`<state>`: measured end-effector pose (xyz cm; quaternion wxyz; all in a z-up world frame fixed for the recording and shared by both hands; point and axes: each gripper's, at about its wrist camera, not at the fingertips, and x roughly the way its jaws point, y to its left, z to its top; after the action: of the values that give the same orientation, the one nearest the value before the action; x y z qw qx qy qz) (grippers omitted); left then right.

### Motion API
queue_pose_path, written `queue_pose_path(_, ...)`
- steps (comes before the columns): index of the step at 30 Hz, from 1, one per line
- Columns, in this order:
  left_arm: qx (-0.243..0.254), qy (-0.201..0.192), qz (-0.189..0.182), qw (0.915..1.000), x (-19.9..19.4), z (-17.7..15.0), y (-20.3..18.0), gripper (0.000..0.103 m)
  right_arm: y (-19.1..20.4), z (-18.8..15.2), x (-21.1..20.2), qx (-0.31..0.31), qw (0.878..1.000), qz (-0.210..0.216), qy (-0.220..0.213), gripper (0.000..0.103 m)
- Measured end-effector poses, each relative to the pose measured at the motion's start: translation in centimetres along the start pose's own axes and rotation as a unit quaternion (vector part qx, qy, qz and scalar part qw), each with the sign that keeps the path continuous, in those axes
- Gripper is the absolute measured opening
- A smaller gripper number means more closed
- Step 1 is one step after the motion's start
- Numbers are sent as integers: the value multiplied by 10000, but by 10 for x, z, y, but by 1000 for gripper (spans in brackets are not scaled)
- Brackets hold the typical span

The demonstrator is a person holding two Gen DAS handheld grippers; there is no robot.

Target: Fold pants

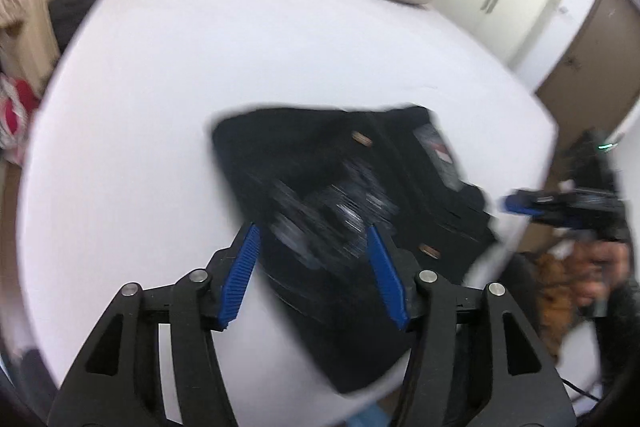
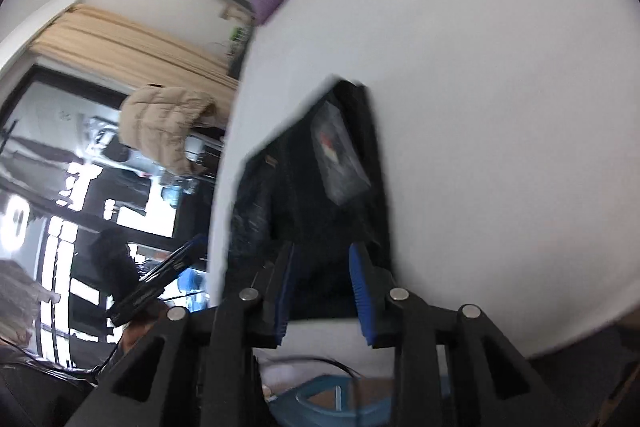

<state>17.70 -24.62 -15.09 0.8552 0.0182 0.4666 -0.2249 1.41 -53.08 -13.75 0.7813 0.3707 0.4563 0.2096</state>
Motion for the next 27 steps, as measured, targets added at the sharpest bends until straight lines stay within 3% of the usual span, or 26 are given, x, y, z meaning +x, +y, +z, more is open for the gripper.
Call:
queue_pose_path(3, 152, 19, 296, 9994, 23, 24, 1, 55, 18, 22, 18, -174, 9996, 212, 55, 31)
queue_pose_path(6, 157, 437, 450, 9979, 60, 34, -2, 55, 26, 31, 48, -314, 9987, 283, 294, 31)
queue_pose_path(8, 187, 730, 572, 9955, 80, 28, -6, 55, 17, 28, 68, -186, 9984, 56, 539, 31)
queue_pose_path(10, 347, 668, 730, 9945, 83, 22, -13, 55, 3, 19, 80, -125, 9971, -148, 733, 28)
queue_pose_path(14, 315, 702, 793, 9939, 85, 18, -12, 55, -9, 3, 66, 19, 9987, 69, 504, 28)
queue_pose_path(20, 289, 696, 852, 9935, 87, 20, -15, 55, -4, -14, 35, -122, 9991, 47, 395, 30)
queue_pose_path(21, 276, 690, 853, 9936, 85, 15, -15, 55, -2, -13, 29, -157, 9993, 43, 329, 35)
queue_pose_path(22, 260, 689, 853, 9936, 87, 16, -16, 57, 1, -11, 20, -202, 9996, -30, 184, 49)
queue_pose_path(24, 208, 685, 836, 9939, 83, 14, -15, 58, 3, 1, 11, -224, 9997, -90, -37, 65)
queue_pose_path(27, 31, 716, 707, 9949, 71, 14, -12, 62, -1, 24, 7, -226, 9994, -186, -186, 67)
